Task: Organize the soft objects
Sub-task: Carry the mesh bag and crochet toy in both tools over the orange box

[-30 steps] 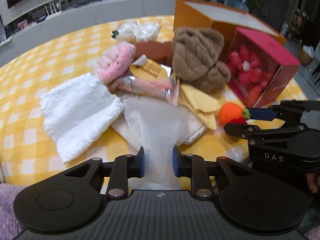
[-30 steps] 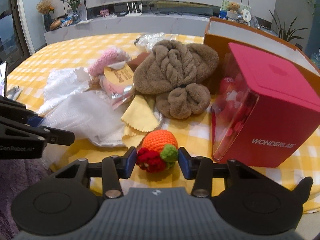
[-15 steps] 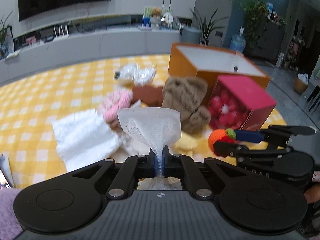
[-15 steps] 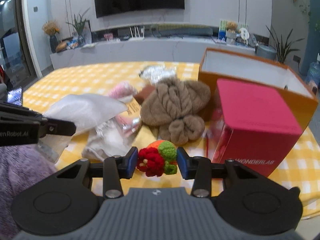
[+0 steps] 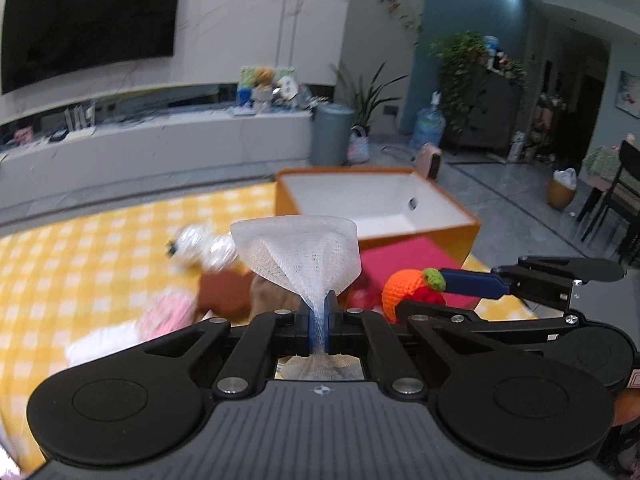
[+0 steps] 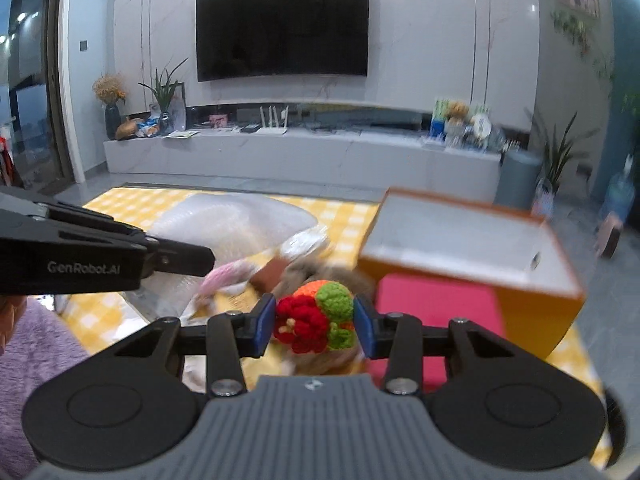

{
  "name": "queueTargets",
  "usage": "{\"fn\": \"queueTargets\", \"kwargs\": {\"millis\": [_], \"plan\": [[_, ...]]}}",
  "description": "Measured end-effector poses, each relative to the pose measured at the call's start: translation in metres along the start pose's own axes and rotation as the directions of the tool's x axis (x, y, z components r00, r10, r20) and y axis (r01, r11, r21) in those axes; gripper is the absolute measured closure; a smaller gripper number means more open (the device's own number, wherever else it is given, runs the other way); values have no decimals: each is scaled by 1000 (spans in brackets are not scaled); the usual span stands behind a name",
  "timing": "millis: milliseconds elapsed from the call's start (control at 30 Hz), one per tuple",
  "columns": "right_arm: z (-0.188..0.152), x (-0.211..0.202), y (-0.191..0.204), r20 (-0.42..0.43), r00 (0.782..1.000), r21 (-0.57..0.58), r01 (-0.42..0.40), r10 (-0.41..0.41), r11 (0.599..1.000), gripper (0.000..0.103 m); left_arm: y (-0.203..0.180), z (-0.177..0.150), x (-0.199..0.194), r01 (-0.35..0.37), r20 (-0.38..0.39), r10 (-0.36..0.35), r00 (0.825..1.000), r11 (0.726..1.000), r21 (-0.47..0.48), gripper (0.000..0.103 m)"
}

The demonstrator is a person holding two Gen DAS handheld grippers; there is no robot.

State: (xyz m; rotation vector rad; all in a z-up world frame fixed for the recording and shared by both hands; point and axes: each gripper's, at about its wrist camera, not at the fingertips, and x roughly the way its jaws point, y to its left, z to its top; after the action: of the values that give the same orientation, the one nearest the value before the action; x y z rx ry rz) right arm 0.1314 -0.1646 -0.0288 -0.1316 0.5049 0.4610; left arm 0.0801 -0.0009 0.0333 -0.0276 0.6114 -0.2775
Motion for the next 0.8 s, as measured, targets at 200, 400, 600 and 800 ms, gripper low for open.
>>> {"fn": "queueTargets", "kwargs": {"millis": [200,400,600,800], "plan": [[33,7,-35,3,999,-30,45,-45,999,61,-11,34,31,46,27,-47,999,999,24,99],[65,38,-68,3,994,-28,106,-106,994,61,-4,64,77,80,-2,-80,997,997,12,98],[84,89,-105,-28,991,-31,131,-132,991,61,12,82,124,113,-75,-113,991,994,-4,99],[92,148,-144,-127,986,56,119,-111,991,60,34,96,172,152,-127,-159,979,987,-60,98]]}}
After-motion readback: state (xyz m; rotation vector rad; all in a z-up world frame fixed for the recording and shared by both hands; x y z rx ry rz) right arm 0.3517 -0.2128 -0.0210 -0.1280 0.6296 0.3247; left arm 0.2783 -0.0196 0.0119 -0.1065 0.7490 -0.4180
